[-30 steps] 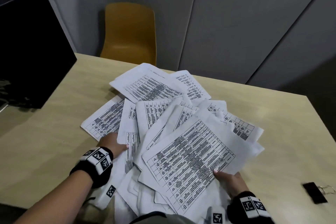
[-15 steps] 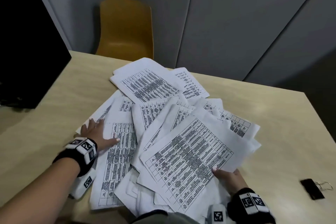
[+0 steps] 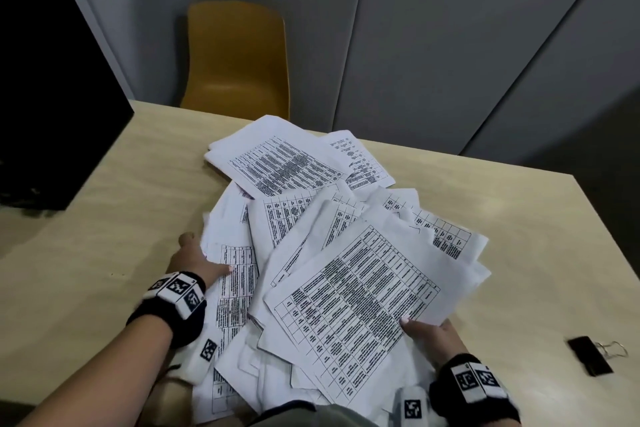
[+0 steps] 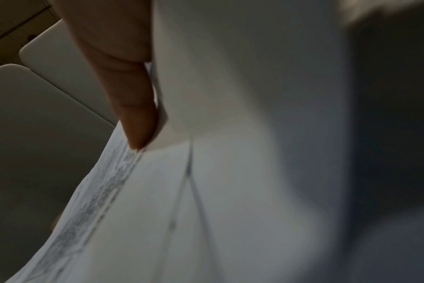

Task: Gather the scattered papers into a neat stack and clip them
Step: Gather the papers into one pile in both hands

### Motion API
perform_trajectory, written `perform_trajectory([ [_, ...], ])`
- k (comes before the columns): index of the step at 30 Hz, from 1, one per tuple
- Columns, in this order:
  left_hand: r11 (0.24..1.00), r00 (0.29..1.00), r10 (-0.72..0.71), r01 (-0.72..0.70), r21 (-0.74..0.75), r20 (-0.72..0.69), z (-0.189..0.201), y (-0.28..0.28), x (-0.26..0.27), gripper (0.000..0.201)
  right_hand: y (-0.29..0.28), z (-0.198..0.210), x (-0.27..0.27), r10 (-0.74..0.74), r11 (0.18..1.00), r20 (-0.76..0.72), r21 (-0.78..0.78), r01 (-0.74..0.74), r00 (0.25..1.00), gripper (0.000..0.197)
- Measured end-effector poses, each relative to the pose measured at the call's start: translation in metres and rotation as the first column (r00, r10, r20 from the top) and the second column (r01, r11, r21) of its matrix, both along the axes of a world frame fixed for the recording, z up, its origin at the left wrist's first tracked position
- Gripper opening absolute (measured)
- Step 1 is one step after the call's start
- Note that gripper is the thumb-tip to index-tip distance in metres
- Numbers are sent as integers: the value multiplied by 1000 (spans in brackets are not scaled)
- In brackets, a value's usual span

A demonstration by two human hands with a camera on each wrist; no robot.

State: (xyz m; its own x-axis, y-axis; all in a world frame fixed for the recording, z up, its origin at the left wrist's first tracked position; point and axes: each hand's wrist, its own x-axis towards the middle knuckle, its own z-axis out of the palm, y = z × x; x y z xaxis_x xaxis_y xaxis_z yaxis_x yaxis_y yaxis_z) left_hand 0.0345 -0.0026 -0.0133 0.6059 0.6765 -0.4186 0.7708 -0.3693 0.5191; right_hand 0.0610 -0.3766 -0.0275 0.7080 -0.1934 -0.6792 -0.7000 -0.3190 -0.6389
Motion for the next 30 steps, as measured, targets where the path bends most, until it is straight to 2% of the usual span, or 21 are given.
perform_trajectory([
  [1,998,1000,14,-13,-65,20,-1,3,-1,79,0,4,0,3,1000,5,6,-3,1000,84],
  [4,964,997,-11,31,-263,76,-3,5,-8,36,-2,7,0,14,1000,4,22,-14,1000,81],
  [6,967,994,-36,62,-247,107,4,6,-12,24,-4,11,-1,55,998,16,33,-55,998,63],
  [8,989,991,-65,80,-128,120,12,10,-13,24,-5,18,-1,67,996,23,62,-68,997,56],
  [10,992,989,-113,118,-44,100,21,11,-18,20,-4,25,-2,77,995,41,67,-79,996,65],
  [13,986,986,-167,167,-12,12,28,15,-27,12,-1,35,-2,32,998,46,60,-34,998,67],
  [15,989,989,-146,146,-13,-9,32,20,-32,7,-3,31,-1,33,997,34,71,-35,999,71],
  [18,997,997,-73,74,-29,34,42,31,-38,5,-1,19,-1,0,1000,22,22,0,1000,84],
  [21,999,997,-31,33,-21,71,54,40,-45,5,1,12,-4,53,998,84,38,-56,995,119],
  [22,1000,996,-25,26,-7,80,58,42,-48,5,2,8,-3,42,997,78,55,-46,996,118],
  [24,1000,994,-23,22,15,111,69,44,-54,6,1,8,-1,17,998,49,53,-20,999,93],
  [25,999,992,-29,25,34,123,76,45,-56,5,-1,12,-1,27,999,42,20,-28,999,87],
  [28,988,980,-96,72,139,173,103,51,-60,5,-6,7,2,41,999,36,23,-42,998,87],
  [30,958,958,-177,115,263,227,125,56,-59,5,-8,9,3,85,996,46,10,-86,995,84],
])
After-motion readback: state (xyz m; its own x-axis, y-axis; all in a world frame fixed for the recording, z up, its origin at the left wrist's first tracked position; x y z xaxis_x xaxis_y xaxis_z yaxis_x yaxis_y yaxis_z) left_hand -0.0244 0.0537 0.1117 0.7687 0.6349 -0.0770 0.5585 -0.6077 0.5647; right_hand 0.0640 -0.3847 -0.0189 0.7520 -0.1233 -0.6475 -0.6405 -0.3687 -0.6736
